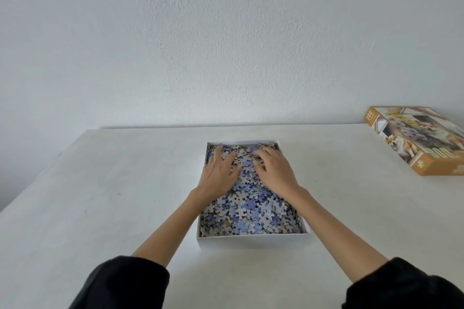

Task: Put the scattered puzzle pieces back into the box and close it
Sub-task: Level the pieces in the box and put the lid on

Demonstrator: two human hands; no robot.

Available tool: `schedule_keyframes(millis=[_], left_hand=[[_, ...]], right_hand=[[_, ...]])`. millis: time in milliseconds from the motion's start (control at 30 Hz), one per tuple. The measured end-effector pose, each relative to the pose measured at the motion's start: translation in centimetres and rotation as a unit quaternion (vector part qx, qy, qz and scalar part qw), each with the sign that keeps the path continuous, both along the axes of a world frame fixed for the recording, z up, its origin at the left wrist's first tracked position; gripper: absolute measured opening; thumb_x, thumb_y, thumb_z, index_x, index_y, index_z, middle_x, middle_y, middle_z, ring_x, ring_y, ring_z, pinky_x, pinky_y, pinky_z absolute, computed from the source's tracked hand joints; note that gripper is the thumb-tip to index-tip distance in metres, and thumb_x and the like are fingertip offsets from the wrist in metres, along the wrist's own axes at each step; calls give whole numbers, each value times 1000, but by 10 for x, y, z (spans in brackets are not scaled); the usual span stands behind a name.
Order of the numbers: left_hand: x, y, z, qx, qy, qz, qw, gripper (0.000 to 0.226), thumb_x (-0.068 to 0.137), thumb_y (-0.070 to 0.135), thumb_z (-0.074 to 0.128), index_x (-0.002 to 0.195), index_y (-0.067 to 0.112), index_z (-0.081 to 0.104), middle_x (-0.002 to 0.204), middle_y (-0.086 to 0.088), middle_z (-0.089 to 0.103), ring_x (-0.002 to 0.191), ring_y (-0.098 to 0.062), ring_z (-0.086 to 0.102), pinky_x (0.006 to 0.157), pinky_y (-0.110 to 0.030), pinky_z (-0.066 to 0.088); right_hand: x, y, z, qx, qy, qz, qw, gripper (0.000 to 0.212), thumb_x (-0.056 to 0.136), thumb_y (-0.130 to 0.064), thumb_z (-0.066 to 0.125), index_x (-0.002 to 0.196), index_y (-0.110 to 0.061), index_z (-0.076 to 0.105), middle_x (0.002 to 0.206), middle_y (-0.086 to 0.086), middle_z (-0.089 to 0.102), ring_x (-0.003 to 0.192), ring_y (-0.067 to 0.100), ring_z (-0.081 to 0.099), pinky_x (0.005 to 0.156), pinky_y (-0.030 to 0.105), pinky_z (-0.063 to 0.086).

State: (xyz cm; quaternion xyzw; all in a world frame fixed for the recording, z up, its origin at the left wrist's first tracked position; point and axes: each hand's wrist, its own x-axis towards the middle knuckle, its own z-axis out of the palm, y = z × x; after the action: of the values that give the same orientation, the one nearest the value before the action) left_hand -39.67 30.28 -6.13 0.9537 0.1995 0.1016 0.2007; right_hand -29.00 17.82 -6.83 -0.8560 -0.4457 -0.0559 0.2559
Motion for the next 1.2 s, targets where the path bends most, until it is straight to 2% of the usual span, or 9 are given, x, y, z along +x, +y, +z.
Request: schedule_keyframes(millis=[133, 233, 300, 433, 533, 800, 933, 1033, 1200], left_hand=[[-29, 5, 18, -50, 107, -94, 989, 88, 80, 65, 51, 148, 28, 9, 155, -6, -13, 143, -30, 1, 114, -52, 12], [-47, 10, 21, 35, 249, -161, 954, 100, 81, 63, 50, 147, 25, -15, 152, -8, -26, 143, -27, -13, 115, -40, -3], [-51, 9, 23, 39, 271, -173, 946, 99, 83, 58, 52, 146, 25, -17, 154, -9, -22, 143, -26, -9, 115, -36, -2], [-55, 6, 35, -40, 250, -172, 952, 85, 86, 46, 58, 149, 28, 4, 156, -5, 7, 140, -23, 20, 114, -37, 20], [-59, 3, 39, -61, 208, -159, 963, 86, 85, 46, 58, 149, 26, 5, 157, -2, -6, 144, -20, 6, 115, -37, 13], [-64, -11, 26, -19, 261, -178, 949, 78, 94, 52, 35, 147, 23, -14, 154, -8, -21, 142, -21, -16, 115, -35, -2], [-65, -5, 35, -25, 236, -180, 955, 64, 96, 45, 39, 149, 23, 12, 157, -4, 10, 144, -18, 10, 115, -35, 13], [-65, -2, 37, -17, 122, -164, 979, 45, 96, 37, 45, 137, 19, 42, 132, -4, 47, 117, -14, 46, 100, -27, 36], [-61, -2, 37, -26, 99, -171, 980, 39, 81, 35, 68, 113, 16, 56, 103, 0, 52, 92, -12, 50, 82, -26, 43]], right_hand=[[-7, -23, 8, -82, 77, 93, 989, 46, 93, -43, 43, 136, -25, 41, 147, 1, 32, 137, 20, 22, 110, 39, 21], [-19, -36, 3, -206, 76, 123, 968, 81, 74, -74, 17, 145, -35, 8, 153, -5, -16, 140, 21, -18, 113, 43, -5], [-26, -42, 2, -234, 63, 125, 962, 90, 65, -80, 5, 144, -37, -2, 147, -7, -25, 135, 18, -28, 114, 45, -8], [-33, -49, 14, -211, 86, 147, 962, 58, 90, -50, 45, 142, -37, 24, 155, -5, 4, 143, 21, -7, 115, 44, 4], [-34, -50, 24, -134, 114, 124, 976, 58, 88, -45, 54, 140, -36, 31, 154, -3, 12, 142, 19, 5, 113, 42, 12], [-48, -49, 8, -265, 74, 110, 955, 90, 71, -73, 11, 145, -27, -11, 153, -2, -19, 140, 21, -20, 113, 41, -8], [-40, -55, 11, -217, 100, 135, 962, 66, 89, -53, 40, 146, -32, 14, 156, -4, 1, 143, 17, -2, 114, 38, 5], [-39, -59, 14, -105, 138, 131, 976, 49, 87, -40, 57, 133, -36, 42, 145, -7, 35, 135, 13, 26, 111, 39, 25], [-46, -54, 14, -78, 120, 169, 975, 39, 76, -42, 69, 114, -39, 58, 120, -14, 51, 115, 4, 41, 96, 26, 32]])
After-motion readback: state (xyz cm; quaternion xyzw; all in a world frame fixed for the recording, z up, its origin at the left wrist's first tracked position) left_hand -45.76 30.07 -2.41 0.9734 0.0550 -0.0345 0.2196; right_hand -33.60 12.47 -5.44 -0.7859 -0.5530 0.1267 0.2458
